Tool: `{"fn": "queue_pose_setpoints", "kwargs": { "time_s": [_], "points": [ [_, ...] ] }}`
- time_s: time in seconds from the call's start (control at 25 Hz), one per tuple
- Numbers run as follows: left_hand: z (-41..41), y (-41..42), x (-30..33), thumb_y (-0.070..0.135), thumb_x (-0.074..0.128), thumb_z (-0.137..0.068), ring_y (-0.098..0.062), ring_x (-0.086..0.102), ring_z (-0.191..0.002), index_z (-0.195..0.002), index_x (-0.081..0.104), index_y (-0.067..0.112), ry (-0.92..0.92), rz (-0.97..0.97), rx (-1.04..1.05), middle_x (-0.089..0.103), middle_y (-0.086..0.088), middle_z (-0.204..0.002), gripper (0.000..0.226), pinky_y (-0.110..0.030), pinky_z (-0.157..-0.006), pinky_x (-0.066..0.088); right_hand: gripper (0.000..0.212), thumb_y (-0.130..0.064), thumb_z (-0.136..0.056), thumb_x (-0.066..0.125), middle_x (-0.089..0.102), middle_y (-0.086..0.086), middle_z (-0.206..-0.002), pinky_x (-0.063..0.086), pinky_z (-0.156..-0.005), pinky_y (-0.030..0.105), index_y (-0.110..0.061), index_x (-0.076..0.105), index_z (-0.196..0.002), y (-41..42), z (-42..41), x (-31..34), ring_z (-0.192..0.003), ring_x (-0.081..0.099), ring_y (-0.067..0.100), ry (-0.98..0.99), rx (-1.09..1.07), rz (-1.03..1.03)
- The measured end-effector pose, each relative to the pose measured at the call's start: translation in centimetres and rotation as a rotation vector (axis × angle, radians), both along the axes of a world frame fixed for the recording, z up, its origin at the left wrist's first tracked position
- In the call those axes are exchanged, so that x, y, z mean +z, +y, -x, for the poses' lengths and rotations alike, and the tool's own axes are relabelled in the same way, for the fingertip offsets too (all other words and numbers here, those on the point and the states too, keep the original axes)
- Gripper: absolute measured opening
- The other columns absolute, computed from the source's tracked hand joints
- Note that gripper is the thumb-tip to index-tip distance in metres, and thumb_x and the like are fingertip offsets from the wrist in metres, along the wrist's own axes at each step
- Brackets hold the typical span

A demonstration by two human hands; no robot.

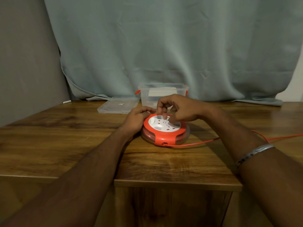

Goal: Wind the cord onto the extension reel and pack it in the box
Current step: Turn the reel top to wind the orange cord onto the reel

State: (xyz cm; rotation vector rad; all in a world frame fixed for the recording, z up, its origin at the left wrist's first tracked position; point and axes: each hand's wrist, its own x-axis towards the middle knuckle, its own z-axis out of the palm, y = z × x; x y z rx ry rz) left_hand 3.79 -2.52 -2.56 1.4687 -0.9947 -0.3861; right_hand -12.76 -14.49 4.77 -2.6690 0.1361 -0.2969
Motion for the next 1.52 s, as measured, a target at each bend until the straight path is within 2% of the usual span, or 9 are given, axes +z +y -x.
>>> {"fn": "queue_pose_setpoints", "kwargs": {
  "time_s": [0.08,0.16,0.36,0.44,0.64,0.88,1.0,1.24,1.52],
  "points": [
    [-0.1,0.0,0.0,0.005,0.047,-0.1,-0.021,0.07,-0.085,-0.098,0.074,0.02,-0.003,-0.012,0.001,0.076,-0.012,-0.101,0.031,-0.03,-0.071,0.058,0.059,0.023,-0.067,0.065,0.071,0.006,-0.111,0.041,-0.05,0.01,-0.008,0.064,-0.117,-0.3,0.1,0.1,-0.057,0.059,-0.01,0.06,0.008,0.003],
    [-0.2,-0.1,0.0,0.006,0.048,-0.1,-0.022,0.071,-0.087,-0.096,0.074,0.022,0.002,-0.014,0.008,0.076,-0.014,-0.103,0.03,-0.036,-0.077,0.059,0.07,0.027,-0.068,0.062,0.07,0.008,-0.125,0.041,-0.05,0.012,-0.009,0.06,-0.128,-0.8,0.0,-0.1,-0.058,0.057,-0.008,0.105,0.015,-0.015],
    [-0.1,0.0,0.1,0.007,0.048,-0.1,-0.027,0.07,-0.096,-0.1,0.075,0.021,-0.017,-0.02,0.018,0.074,-0.013,-0.108,0.03,-0.04,-0.084,0.057,0.078,0.023,-0.073,0.069,0.075,0.004,-0.123,0.043,-0.049,0.02,-0.017,0.049,-0.137,-1.5,0.3,0.1,-0.052,0.053,0.0,0.118,0.017,-0.091],
    [-0.1,0.1,0.1,0.007,0.048,-0.1,-0.03,0.07,-0.096,-0.106,0.075,0.017,-0.021,-0.031,0.017,0.074,-0.014,-0.109,0.029,-0.042,-0.082,0.057,0.08,0.018,-0.074,0.074,0.076,0.002,-0.121,0.045,-0.051,0.022,-0.021,0.043,-0.136,-1.7,0.5,0.0,-0.058,0.054,0.015,0.123,0.011,-0.13],
    [0.0,0.3,0.2,0.007,0.047,-0.101,-0.026,0.069,-0.089,-0.108,0.074,0.015,-0.019,-0.028,0.018,0.074,-0.014,-0.106,0.029,-0.033,-0.072,0.056,0.075,0.009,-0.07,0.083,0.074,0.008,-0.115,0.049,-0.056,0.027,-0.021,0.037,-0.121,-1.7,0.4,-0.4,-0.079,0.061,0.028,0.1,0.008,-0.139],
    [0.1,0.4,0.2,0.008,0.047,-0.101,-0.026,0.07,-0.085,-0.11,0.074,0.013,-0.004,-0.031,0.017,0.075,-0.014,-0.103,0.029,-0.033,-0.07,0.056,0.067,-0.009,-0.062,0.09,0.077,0.002,-0.102,0.047,-0.059,0.019,-0.034,0.042,-0.101,-1.1,0.3,-0.4,-0.07,0.062,-0.004,0.061,-0.045,-0.03],
    [0.2,0.4,0.3,0.006,0.048,-0.1,-0.028,0.071,-0.088,-0.111,0.074,0.011,0.014,-0.018,0.002,0.075,-0.017,-0.105,0.028,-0.037,-0.076,0.057,0.056,-0.028,-0.053,0.092,0.077,0.002,-0.089,0.049,-0.065,0.029,-0.025,0.051,-0.09,-0.6,0.3,-0.4,-0.083,0.069,0.014,0.041,-0.064,0.017],
    [0.4,0.4,0.4,0.002,0.048,-0.099,-0.029,0.069,-0.089,-0.111,0.073,0.006,0.021,-0.011,0.007,0.074,-0.021,-0.106,0.028,-0.035,-0.075,0.056,0.036,-0.033,-0.068,0.092,0.054,-0.014,-0.056,0.038,-0.059,0.032,-0.019,0.059,-0.071,-0.1,-0.2,-0.6,-0.055,0.047,0.003,0.055,-0.08,0.078],
    [0.2,0.3,0.3,0.004,0.048,-0.099,-0.025,0.069,-0.088,-0.107,0.073,0.01,-0.003,-0.019,0.019,0.073,-0.018,-0.106,0.027,-0.034,-0.076,0.057,0.045,-0.041,-0.078,0.088,0.053,-0.007,-0.05,0.039,-0.062,0.035,-0.02,0.057,-0.053,0.4,-0.4,-0.6,-0.054,0.048,0.006,0.084,-0.078,0.062]
  ]
}}
